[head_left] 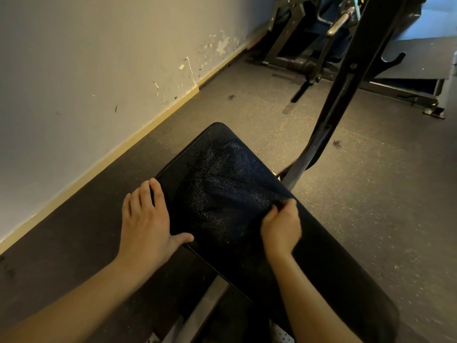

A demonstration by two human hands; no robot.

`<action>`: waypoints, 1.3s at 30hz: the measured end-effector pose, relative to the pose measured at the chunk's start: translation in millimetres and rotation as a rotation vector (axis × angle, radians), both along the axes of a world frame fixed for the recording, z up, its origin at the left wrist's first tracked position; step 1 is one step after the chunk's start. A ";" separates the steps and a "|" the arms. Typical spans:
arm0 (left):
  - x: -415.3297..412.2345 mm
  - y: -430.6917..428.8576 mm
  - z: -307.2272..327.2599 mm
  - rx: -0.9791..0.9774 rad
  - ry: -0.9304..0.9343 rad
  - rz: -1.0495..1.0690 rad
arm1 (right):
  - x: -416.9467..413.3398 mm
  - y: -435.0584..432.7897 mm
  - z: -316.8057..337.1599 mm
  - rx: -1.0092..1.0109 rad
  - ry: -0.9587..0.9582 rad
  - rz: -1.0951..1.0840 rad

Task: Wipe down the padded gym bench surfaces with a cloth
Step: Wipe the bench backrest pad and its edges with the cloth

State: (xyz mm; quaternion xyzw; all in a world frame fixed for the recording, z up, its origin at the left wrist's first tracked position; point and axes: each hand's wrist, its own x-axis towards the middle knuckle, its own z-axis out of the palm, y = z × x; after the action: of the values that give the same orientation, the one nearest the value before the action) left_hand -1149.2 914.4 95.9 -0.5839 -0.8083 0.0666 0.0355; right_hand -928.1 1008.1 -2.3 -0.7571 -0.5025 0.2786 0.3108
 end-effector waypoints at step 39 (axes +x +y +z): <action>1.6 -3.5 7.7 -0.023 0.018 -0.026 | -55.1 -100.9 -9.3 0.387 -0.184 0.566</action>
State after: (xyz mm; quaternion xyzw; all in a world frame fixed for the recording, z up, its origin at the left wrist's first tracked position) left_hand -1147.6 910.9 103.7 -0.5943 -0.7993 0.0809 0.0369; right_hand -983.2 907.2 -11.7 -0.5369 -0.7617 0.1840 0.3125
